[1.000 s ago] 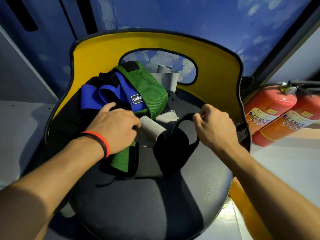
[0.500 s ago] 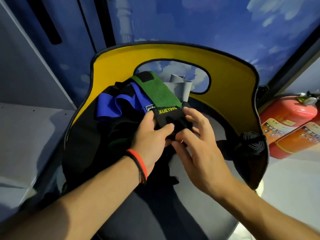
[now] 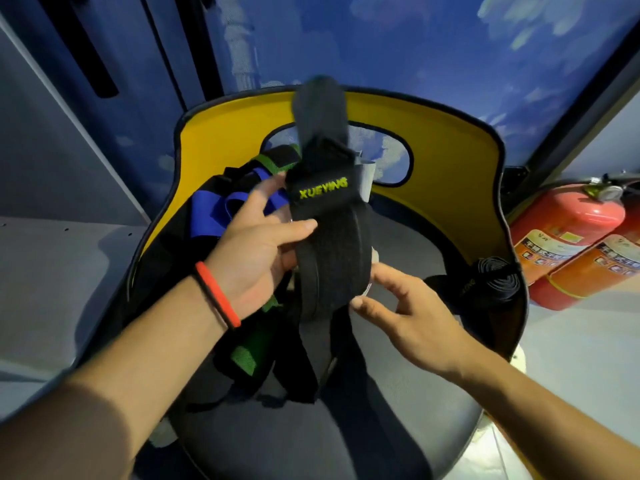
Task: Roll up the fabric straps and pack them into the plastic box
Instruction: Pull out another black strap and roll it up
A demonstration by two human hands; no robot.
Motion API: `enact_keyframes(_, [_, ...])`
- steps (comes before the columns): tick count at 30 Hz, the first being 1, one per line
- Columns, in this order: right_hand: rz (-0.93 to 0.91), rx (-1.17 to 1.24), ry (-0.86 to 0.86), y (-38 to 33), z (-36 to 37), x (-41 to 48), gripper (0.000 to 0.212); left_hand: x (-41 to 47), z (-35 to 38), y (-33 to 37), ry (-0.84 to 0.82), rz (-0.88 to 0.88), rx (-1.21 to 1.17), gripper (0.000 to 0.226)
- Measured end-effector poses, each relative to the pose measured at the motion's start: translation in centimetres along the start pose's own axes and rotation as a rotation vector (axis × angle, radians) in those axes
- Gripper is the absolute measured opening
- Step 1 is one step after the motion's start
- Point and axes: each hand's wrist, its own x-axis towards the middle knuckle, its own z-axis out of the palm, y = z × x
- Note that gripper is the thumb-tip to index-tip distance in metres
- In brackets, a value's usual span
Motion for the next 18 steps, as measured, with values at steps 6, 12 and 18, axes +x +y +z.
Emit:
enact_keyframes(6, [0.16,0.144,-0.068,-2.6,-1.0,-2.2,0.026,1.5,-1.4,0.5,0.015,0.073,0.168,0.078])
enact_keyframes(12, [0.621,0.193,-0.097,-1.9,-3.1,-3.0,0.022,3.7,2.4,-2.0,-0.146,0.154,0.488,0.068])
enact_keyframes(18, [0.742,0.221,-0.01,0.7,-5.1,-3.6,0.019,8.6,7.7,-5.7,-0.381,0.11,0.751,0.067])
